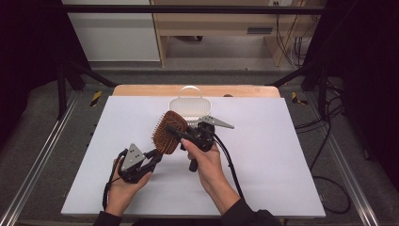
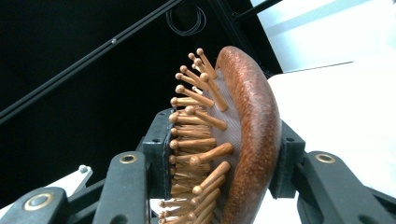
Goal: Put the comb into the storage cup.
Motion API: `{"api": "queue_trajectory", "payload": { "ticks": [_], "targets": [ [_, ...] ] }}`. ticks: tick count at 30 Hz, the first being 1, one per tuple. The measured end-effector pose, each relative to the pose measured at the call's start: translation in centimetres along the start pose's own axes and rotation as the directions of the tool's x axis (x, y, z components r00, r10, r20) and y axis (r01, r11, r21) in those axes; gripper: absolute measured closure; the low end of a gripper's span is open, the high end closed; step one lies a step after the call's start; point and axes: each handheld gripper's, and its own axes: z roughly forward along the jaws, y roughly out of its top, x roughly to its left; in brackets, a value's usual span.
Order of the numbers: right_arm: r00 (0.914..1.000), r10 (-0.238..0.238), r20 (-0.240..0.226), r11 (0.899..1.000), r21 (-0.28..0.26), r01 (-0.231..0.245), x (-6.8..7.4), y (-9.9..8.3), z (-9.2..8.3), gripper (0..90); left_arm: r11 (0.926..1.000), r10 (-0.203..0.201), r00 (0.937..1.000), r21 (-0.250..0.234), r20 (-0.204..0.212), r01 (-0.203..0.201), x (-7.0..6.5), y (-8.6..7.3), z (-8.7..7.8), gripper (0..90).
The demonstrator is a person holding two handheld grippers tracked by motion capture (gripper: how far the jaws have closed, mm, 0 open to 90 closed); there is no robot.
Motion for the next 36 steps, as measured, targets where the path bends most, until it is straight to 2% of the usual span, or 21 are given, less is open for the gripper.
{"api": "queue_trajectory", "payload": {
  "ticks": [3,6,8,9,11,14,17,19,24,27,31,36],
  "targets": [
    [0.9998,-0.017,0.010,1.000,0.002,0.017,0.2,0.3,0.0,52.9,0.9998,0.022,0.9990,0.000,-0.039,-0.022,-0.2,0.0,0.1,70.6],
    [0.9993,-0.023,0.030,1.000,0.001,0.023,0.0,0.7,0.1,53.0,0.9997,-0.013,0.9995,-0.020,-0.028,0.012,-0.3,0.1,0.1,68.0],
    [0.9986,-0.026,0.045,1.000,-0.006,0.027,-0.2,1.0,0.0,53.0,0.9989,-0.032,0.9989,-0.034,-0.034,0.031,-0.1,0.0,0.0,60.6],
    [0.9984,-0.022,0.051,1.000,-0.014,0.023,-0.3,1.3,-0.1,53.0,0.9979,-0.045,0.9984,-0.047,-0.036,0.043,0.1,0.0,-0.2,59.9],
    [0.9977,-0.025,0.063,0.999,-0.028,0.027,-0.5,1.8,-0.3,52.9,0.9940,-0.077,0.9962,-0.081,-0.041,0.074,0.6,-0.1,-0.5,53.9],
    [0.9968,-0.023,0.076,0.998,-0.053,0.028,-0.9,2.7,-0.7,52.9,0.9807,-0.150,0.9871,-0.136,-0.057,0.141,1.6,-0.3,-0.9,40.9],
    [0.9949,-0.023,0.098,0.997,-0.066,0.030,-1.3,3.5,-0.9,52.8,0.9655,-0.218,0.9726,-0.164,-0.081,0.203,2.5,-0.8,-1.0,29.8],
    [0.9948,-0.008,0.101,0.997,-0.076,0.015,-1.6,3.9,-1.0,52.8,0.9587,-0.240,0.9658,-0.181,-0.098,0.220,2.8,-1.0,-1.1,24.7],
    [0.9936,-0.004,0.113,0.995,-0.098,0.015,-1.7,4.9,-1.1,52.6,0.9547,-0.257,0.9560,-0.191,-0.142,0.228,3.3,-1.1,-1.2,10.8],
    [0.9932,-0.003,0.116,0.994,-0.107,0.016,-1.6,5.5,-1.1,52.6,0.9536,-0.264,0.9524,-0.189,-0.152,0.235,3.4,-1.3,-1.1,7.0],
    [0.9931,-0.005,0.117,0.992,-0.128,0.020,-1.6,6.2,-1.0,52.4,0.9577,-0.250,0.9548,-0.186,-0.161,0.219,3.6,-1.4,-1.1,6.0],
    [0.9919,0.008,0.127,0.991,-0.136,0.009,-1.7,6.7,-0.8,52.4,0.9536,-0.264,0.9489,-0.195,-0.173,0.230,3.9,-1.7,-1.3,5.6]
  ]
}}
